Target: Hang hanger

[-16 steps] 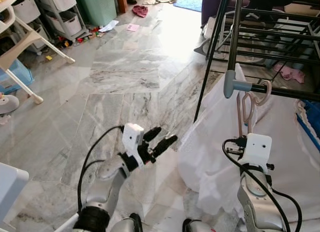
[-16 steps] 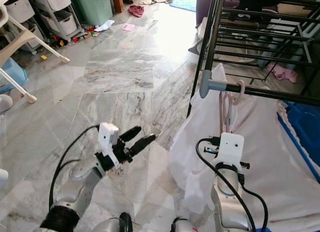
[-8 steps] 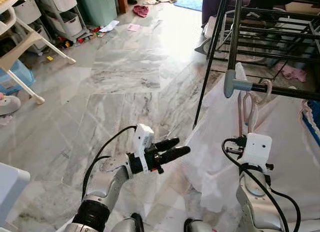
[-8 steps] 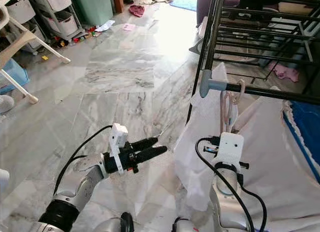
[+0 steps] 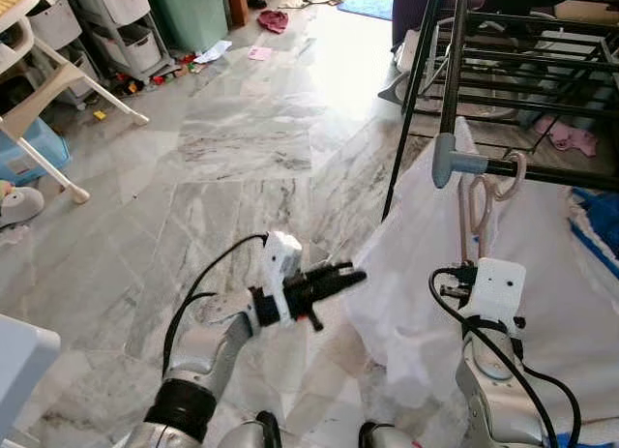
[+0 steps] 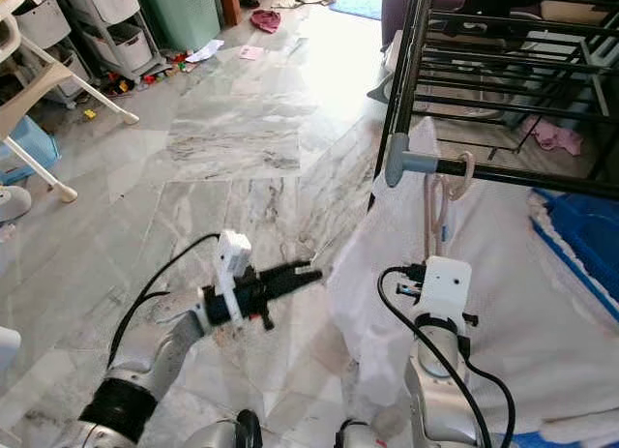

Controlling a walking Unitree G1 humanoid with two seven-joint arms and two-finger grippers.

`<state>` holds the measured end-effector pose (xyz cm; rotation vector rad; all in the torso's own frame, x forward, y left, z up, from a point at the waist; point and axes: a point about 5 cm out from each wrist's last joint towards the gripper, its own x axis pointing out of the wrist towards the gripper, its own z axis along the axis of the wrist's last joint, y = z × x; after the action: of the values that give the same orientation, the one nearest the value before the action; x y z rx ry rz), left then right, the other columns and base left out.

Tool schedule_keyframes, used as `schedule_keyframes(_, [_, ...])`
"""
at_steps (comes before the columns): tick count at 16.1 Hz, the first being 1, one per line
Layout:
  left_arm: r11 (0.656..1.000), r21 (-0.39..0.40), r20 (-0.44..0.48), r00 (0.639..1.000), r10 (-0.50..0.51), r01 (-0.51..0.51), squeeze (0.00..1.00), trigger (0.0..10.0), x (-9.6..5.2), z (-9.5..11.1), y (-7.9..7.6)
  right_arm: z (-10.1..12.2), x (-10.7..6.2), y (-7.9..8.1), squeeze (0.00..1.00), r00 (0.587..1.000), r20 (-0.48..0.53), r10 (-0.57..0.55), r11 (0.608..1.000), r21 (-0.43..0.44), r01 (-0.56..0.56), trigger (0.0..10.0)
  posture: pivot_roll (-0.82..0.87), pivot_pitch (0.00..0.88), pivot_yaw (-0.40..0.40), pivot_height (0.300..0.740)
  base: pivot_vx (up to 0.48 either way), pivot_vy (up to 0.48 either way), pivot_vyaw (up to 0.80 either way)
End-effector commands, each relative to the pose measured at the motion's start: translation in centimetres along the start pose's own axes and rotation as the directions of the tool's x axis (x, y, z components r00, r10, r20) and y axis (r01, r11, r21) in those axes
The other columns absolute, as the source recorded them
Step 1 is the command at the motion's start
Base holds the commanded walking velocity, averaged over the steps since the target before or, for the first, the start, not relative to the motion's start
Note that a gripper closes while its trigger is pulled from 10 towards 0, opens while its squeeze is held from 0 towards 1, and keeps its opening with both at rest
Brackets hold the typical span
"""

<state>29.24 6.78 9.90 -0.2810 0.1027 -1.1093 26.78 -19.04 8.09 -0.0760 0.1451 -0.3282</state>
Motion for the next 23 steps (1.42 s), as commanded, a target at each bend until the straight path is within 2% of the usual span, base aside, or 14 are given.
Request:
schedule_keyframes(1, [0.999,0.005,-0.007,0.999,0.04,-0.04,1.0,10.0,-0.4,-0.1,0.5,-0.4,-0.1,0.1,0.0,1.0,-0.018,0.007,1.0,-0.003,-0.007,10.0,-0.14,0.182,0.085,0.74,0.0,0.0,0.0])
schedule_keyframes(9, [0.999,0.014,-0.001,0.999,0.052,-0.052,1.0,10.0,-0.6,-0.1,0.7,-0.3,0.0,0.3,0.0,1.0,-0.007,0.01,1.0,-0.013,-0.01,10.0,-0.14,0.183,0.087,0.74,0.0,0.0,0.0])
schedule_keyframes(10, [0.999,0.013,-0.001,0.999,0.051,-0.051,1.0,10.0,-0.5,-0.1,0.7,-0.1,-0.1,0.2,1.0,1.0,0.009,0.013,1.0,-0.022,-0.013,10.0,-0.14,0.183,0.087,0.74,0.0,0.0,0.0])
schedule_keyframes(14, [0.998,0.018,-0.003,0.998,0.057,-0.057,1.0,10.0,-0.6,-0.2,0.7,0.7,-0.1,0.0,1.0,0.998,0.066,-0.006,0.998,-0.057,0.01,10.0,-0.14,0.184,0.087,0.74,0.0,0.0,0.0])
schedule_keyframes(16, [0.995,0.028,-0.009,0.995,0.098,-0.097,1.0,10.0,-0.7,-0.3,1.0,1.0,-0.2,0.0,1.0,0.996,0.086,-0.007,0.998,-0.067,0.013,10.0,-0.14,0.185,0.087,0.74,0.0,0.0,0.0])
schedule_keyframes(19, [0.964,0.098,-0.012,0.968,0.251,-0.248,1.0,10.0,-1.4,-0.7,1.8,1.5,-0.6,-0.1,1.0,0.994,0.114,0.002,0.997,-0.076,0.007,10.0,-0.14,0.185,0.085,0.74,0.0,0.0,0.0])
schedule_keyframes(21, [0.946,0.119,-0.017,0.952,0.305,-0.301,1.0,10.0,-1.9,-1.1,2.0,1.9,-1.1,-0.1,1.0,0.99,0.141,0.023,0.995,-0.095,-0.01,10.0,-0.14,0.186,0.085,0.74,0.0,0.0,0.0])
schedule_keyframes(22, [0.937,0.125,-0.02,0.944,0.331,-0.326,0.0,10.0,-2.2,-1.5,2.0,2.0,-1.5,-0.2,0.91,0.987,0.155,0.046,0.993,-0.117,-0.027,10.0,-0.14,0.187,0.083,0.74,0.0,0.0,0.0])
schedule_keyframes(23, [0.93,0.133,-0.028,0.937,0.348,-0.342,0.0,10.0,-2.5,-2.0,1.8,2.0,-1.9,-0.3,0.0,0.985,0.161,0.063,0.989,-0.145,-0.039,10.0,-0.14,0.188,0.083,0.74,0.0,0.0,0.0])
